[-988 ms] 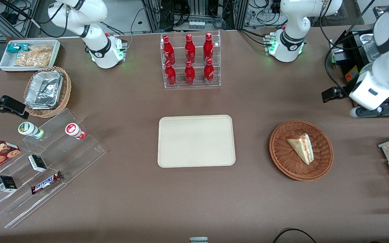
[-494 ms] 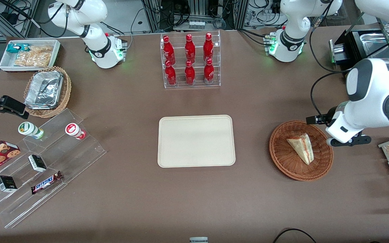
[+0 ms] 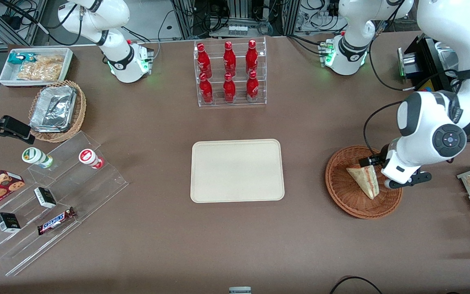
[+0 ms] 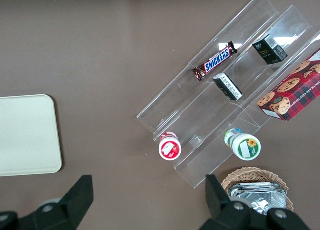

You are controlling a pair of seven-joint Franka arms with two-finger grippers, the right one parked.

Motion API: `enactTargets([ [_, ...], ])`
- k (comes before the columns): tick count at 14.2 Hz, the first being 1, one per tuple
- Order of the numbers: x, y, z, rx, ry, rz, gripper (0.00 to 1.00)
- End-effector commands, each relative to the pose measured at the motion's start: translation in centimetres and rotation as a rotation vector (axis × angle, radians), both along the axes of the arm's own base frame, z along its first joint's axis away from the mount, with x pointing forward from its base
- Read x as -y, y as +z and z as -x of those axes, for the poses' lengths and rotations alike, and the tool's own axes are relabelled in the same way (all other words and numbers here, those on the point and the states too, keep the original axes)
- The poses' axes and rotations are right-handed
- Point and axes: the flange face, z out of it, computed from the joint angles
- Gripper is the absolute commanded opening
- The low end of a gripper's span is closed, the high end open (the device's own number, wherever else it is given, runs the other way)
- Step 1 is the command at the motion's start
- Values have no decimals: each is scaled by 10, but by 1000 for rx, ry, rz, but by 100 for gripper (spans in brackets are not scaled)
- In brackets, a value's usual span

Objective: Place sandwich from basket to tray
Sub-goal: 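Close the left gripper on the wrapped sandwich and lift it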

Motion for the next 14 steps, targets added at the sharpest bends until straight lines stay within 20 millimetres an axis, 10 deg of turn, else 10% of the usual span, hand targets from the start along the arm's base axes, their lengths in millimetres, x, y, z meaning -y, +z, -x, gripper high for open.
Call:
enactTargets([
  [1,5,-18,6,84,158,-21,100],
  [11,2,-85,22,128,320,-18,100],
  [12,2,-87,22,125,320,-19,87],
  [14,2,-86,20,129,317,-19,31],
])
